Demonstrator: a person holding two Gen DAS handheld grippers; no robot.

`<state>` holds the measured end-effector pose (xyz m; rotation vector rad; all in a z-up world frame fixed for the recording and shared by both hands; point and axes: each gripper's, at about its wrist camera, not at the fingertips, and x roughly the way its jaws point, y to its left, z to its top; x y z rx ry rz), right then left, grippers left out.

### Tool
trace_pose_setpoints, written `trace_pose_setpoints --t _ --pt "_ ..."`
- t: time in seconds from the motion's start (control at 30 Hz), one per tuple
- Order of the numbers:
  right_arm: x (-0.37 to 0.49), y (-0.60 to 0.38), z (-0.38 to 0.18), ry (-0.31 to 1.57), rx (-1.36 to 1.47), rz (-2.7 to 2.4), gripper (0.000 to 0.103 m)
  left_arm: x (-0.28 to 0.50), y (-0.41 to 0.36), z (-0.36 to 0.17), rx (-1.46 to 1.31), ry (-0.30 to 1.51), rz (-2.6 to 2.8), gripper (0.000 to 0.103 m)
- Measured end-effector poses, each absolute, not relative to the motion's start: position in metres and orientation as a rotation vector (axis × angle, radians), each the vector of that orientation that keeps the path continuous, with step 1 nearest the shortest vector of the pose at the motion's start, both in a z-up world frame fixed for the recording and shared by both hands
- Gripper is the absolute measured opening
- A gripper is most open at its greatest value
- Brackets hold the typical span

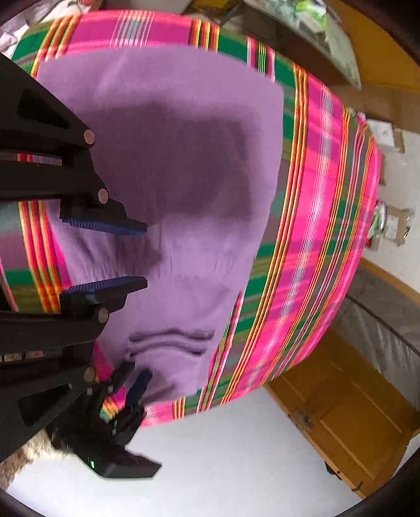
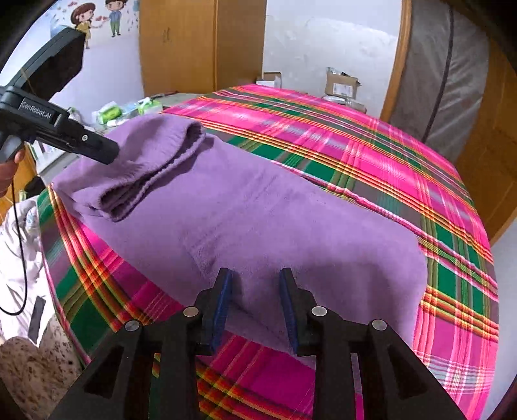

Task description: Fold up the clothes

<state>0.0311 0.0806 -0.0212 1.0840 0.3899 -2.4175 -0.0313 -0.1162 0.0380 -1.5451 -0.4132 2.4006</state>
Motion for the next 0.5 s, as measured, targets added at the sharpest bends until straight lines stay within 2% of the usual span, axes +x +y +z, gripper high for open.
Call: trace_pose_setpoints --t 0.3,0.5 --pt "0.026 0.056 -0.015 0.362 1.077 -2.433 0.031 -0.021 -0.128 0.033 -1.55 -0.233 2.568 0.027" --pt "0.024 0.049 -0.016 0.346 1.136 -2.467 0.031 -0.007 -0.149 0.038 -1.513 -0.25 2.609 0.027"
